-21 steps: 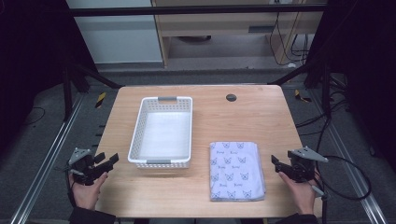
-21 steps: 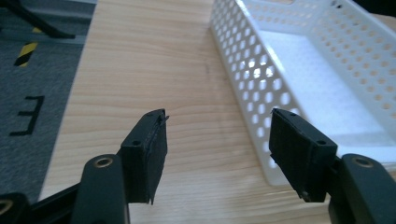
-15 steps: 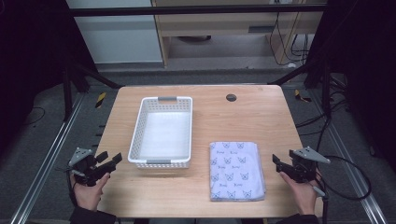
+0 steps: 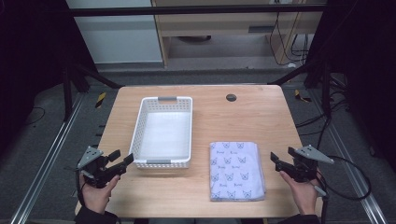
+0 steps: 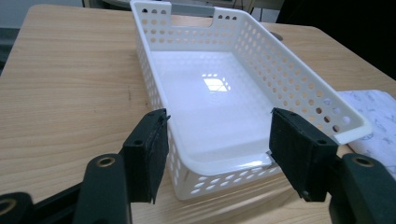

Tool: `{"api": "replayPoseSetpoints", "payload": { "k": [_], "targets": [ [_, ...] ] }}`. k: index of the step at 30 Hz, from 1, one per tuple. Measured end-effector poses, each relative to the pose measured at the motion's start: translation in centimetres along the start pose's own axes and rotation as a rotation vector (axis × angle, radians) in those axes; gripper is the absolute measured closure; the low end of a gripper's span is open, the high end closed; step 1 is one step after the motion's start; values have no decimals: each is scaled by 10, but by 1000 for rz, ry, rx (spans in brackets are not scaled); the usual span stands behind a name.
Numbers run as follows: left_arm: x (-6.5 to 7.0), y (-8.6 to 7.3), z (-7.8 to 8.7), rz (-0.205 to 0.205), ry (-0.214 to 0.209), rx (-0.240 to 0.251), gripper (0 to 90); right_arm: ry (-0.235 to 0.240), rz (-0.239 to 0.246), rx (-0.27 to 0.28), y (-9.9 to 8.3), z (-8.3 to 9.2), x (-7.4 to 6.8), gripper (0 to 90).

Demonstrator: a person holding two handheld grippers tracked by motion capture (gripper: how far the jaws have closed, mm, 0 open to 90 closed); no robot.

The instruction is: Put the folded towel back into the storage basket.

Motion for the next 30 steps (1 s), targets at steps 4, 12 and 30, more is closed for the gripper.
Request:
{"api": "replayPoseSetpoints", "payload": {
  "k": [4,12,30],
  "targets": [
    [10,4,-1,-12,-19,-4,379,-2,-5,9,2,5,0,247],
    [39,17,-15,-71,-62,-15,411,16,37,0,18,14,-1,225],
    [130,46,-50,-158,-149,28,416,88,34,31,52,7,-13,247]
  ]
}}
Point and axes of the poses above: each handheld gripper's, and its own axes: z roughly backward along the jaws, y roughly out of its top, x roughly to its right, the point moved 5 cm from there along -z, roughly forward along the jaws, and after that the axes turned 3 degrees about z, right-handed, at the moved point
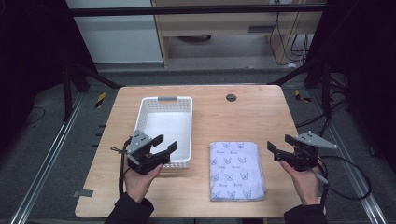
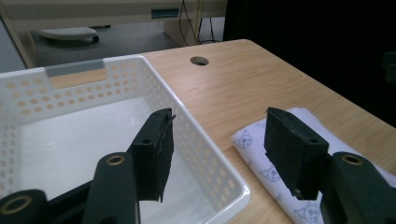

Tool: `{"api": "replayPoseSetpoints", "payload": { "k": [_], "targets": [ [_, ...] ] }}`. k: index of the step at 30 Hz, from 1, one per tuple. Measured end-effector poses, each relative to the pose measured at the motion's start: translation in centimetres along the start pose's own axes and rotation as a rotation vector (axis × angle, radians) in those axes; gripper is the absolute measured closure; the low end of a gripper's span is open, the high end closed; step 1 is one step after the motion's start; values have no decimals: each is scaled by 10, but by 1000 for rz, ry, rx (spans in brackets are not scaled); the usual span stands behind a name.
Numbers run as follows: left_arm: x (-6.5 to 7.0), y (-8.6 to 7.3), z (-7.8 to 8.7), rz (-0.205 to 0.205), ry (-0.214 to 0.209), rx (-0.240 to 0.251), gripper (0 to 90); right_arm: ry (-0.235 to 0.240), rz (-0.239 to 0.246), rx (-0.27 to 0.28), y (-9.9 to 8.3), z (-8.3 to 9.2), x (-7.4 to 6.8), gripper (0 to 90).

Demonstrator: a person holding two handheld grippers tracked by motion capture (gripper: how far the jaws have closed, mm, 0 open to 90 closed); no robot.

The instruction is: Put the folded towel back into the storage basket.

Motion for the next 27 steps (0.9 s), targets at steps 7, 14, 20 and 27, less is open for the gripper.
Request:
{"api": "replayPoseSetpoints", "payload": {
  "k": [7,14,20,27],
  "targets": [
    [24,-3,-15,13,-38,-2,423,19,14,0,8,-7,-5,256],
    [49,-17,-21,-6,-62,-6,435,44,5,-5,9,-14,-7,280],
    [68,-37,-32,-12,-86,-60,443,59,15,-22,6,-25,-11,288],
    [76,-52,-42,-7,-98,-110,449,69,21,-51,0,-34,-13,293]
  ]
}}
Point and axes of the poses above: each handheld gripper's, and its own axes: z roughly backward along the jaws, y roughly out of its top, x roughly to its right, the point moved 5 cm from there along -z, roughly forward along the jaws, and after that the axes turned 3 degrees about z, right-handed, at the moved point
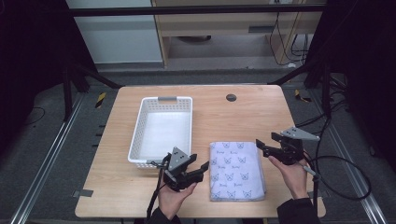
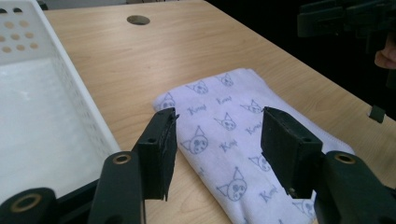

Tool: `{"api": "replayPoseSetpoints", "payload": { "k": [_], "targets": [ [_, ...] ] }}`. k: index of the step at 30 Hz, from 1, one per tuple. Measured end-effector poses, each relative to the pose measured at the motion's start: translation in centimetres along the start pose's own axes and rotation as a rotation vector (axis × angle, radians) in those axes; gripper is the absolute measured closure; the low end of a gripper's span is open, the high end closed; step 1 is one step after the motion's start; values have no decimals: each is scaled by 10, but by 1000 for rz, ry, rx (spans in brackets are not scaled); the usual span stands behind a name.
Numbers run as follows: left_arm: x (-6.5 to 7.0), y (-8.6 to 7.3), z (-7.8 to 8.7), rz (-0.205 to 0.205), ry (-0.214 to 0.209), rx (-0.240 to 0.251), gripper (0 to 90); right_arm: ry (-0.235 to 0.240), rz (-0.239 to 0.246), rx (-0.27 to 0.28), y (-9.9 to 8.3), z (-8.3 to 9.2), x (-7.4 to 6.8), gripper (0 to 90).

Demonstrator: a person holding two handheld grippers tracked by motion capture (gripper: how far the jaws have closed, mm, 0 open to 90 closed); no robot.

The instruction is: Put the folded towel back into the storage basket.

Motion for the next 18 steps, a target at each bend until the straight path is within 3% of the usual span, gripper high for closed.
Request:
{"api": "replayPoseSetpoints", "payload": {
  "k": [10,18],
  "targets": [
    [13,-28,-20,20,-29,-69,463,-13,-2,-46,-13,-13,4,311],
    [18,-40,-36,33,-29,-117,467,-22,-37,-67,-24,-23,7,329]
  ]
}}
Point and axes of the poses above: each handheld gripper's, and its own axes: z roughly backward along the jaws, y roughly out of its top, x roughly to its right, the point moved 5 cm from there along -z, roughly forward along the jaws, and after that the axes turned 3 degrees about z, right-handed, at the moved point
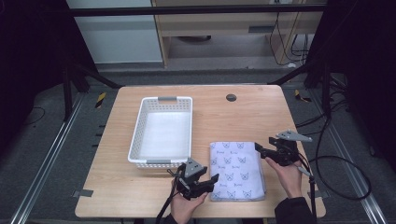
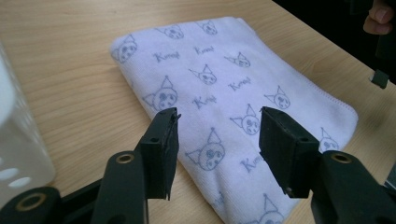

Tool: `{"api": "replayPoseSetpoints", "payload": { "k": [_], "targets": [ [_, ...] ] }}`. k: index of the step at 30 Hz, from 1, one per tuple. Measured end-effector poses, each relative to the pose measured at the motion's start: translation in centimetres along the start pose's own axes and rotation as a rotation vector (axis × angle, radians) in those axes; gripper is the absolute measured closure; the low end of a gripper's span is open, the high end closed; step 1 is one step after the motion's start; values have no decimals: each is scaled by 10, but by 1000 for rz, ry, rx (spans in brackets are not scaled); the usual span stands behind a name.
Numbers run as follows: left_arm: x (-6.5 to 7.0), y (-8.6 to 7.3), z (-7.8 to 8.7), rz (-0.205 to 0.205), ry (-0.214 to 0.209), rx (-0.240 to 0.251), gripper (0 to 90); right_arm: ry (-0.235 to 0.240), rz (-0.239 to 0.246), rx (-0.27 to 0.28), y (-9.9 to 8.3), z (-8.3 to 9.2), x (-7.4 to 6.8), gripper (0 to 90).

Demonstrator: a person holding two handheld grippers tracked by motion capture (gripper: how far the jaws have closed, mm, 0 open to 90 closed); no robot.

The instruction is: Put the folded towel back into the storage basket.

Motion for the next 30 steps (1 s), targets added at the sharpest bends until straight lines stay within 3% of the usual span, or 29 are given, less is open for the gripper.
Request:
{"api": "replayPoseSetpoints", "payload": {
  "k": [9,13,22,30],
  "targets": [
    [-5,-12,-17,13,14,-54,478,3,11,-47,-9,-14,-4,337],
    [-7,-18,-26,25,19,-88,470,15,18,-92,-16,-27,-8,360],
    [-7,-24,-36,38,28,-110,459,10,23,-175,-31,-47,-11,391],
    [-6,-26,-40,31,38,-127,447,7,13,-183,-35,-50,-9,376]
  ]
}}
Point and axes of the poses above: each handheld gripper's, and its own axes: z roughly backward along the jaws, y roughly out of its top, x roughly to its right, the point moved 5 cm from there along -z, roughly forward along the jaws, and after that the axes turned 3 degrees about z, right-handed, at the moved point
